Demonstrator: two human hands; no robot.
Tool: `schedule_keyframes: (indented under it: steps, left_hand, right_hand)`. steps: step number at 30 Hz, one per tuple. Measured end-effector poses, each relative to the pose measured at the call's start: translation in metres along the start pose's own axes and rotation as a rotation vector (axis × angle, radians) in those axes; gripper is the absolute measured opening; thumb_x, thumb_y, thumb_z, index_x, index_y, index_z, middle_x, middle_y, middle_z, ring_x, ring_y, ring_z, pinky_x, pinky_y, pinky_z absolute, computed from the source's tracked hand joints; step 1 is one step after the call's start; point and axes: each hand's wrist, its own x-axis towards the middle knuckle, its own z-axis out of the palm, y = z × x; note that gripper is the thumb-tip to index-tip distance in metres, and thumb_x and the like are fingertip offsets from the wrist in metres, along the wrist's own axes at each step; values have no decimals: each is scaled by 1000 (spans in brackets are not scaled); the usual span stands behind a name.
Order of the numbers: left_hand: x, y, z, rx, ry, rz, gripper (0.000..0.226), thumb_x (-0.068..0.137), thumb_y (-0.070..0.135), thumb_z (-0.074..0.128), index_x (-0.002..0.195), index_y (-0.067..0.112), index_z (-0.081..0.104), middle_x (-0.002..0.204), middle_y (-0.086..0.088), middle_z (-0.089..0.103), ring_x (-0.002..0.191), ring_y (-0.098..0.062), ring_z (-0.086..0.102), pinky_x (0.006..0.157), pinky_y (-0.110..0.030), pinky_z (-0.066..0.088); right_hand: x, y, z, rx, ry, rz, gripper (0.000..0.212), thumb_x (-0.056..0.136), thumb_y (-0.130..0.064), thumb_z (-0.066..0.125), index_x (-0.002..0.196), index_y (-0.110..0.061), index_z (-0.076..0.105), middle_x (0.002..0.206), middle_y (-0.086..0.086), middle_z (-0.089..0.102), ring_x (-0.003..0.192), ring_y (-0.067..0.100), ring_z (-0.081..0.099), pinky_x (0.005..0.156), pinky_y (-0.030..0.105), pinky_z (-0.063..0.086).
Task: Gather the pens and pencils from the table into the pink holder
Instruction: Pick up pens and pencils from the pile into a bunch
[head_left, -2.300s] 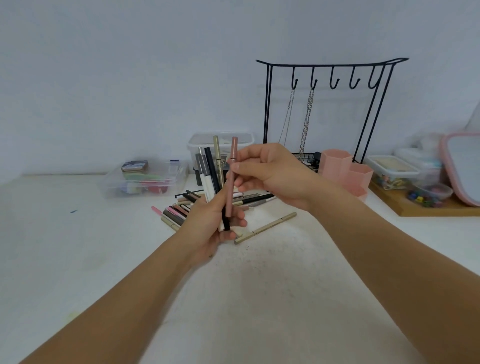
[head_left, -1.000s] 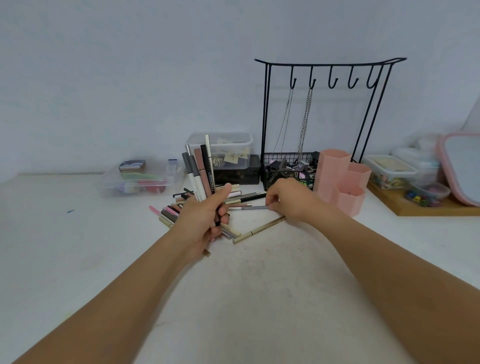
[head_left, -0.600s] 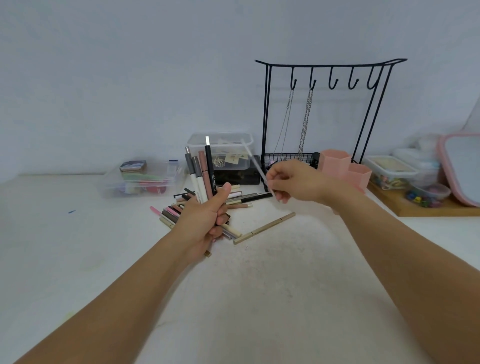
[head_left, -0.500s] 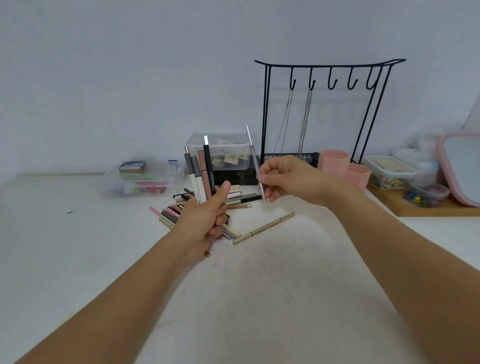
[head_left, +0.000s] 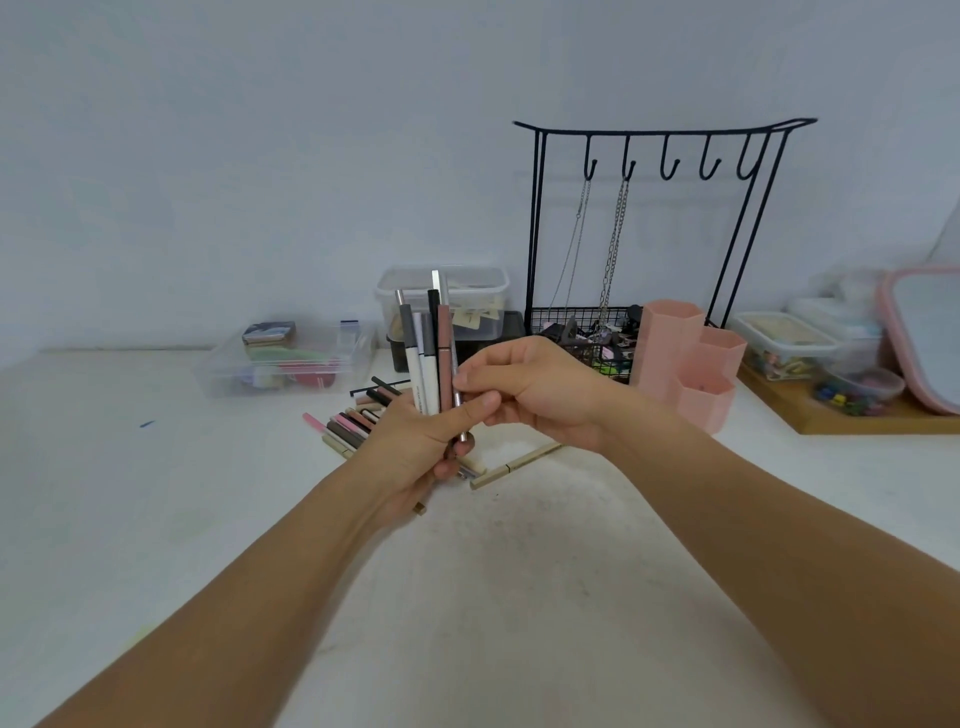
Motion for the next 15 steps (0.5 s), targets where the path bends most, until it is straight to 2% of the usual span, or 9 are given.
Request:
schedule_keyframes:
  steps: [5, 8, 11, 13, 15]
  left_hand:
    - [-1, 0, 1, 40, 24, -30, 23, 82, 21, 81, 94, 7, 66, 64, -5, 61, 51, -13, 54, 35, -18, 35]
    - [0, -1, 0, 88, 41, -35, 13, 89, 18, 76, 89, 11, 66, 62, -4, 59, 49, -11, 53, 36, -18, 36]
    - [0, 3, -1, 74, 104, -29, 28, 92, 29, 74, 75, 15, 56, 55, -1, 48, 39, -9, 39, 34, -18, 30]
    - [2, 8, -4, 66, 163, -14, 36, 90, 42, 73, 73, 18, 52, 53, 1, 44, 41, -10, 33, 35, -19, 28]
    - [3, 11, -8, 35, 225, -25, 42, 86, 50, 73, 69, 19, 52, 53, 2, 42, 46, -11, 30, 36, -19, 26]
  right_hand:
    - [1, 2, -1, -64, 1, 15, 2, 88, -7, 74, 86, -7, 73, 81, 13, 66, 66, 15, 59, 62, 23, 47]
    - [1, 3, -3, -169, -8, -7, 7, 86, -11, 78, 89, -5, 75, 79, 14, 67, 66, 14, 60, 59, 22, 45]
    - [7, 5, -11, -210, 147, -71, 14, 90, -17, 75, 99, -6, 77, 84, 8, 71, 68, 11, 61, 58, 21, 50]
    - [12, 11, -21, -467, 293, -156, 14, 92, -20, 72, 102, -13, 77, 88, 1, 73, 69, 5, 63, 61, 18, 52]
    - [16, 23, -27, -772, 314, -190, 13, 91, -23, 74, 102, -17, 77, 91, -7, 72, 71, -3, 60, 66, 13, 46]
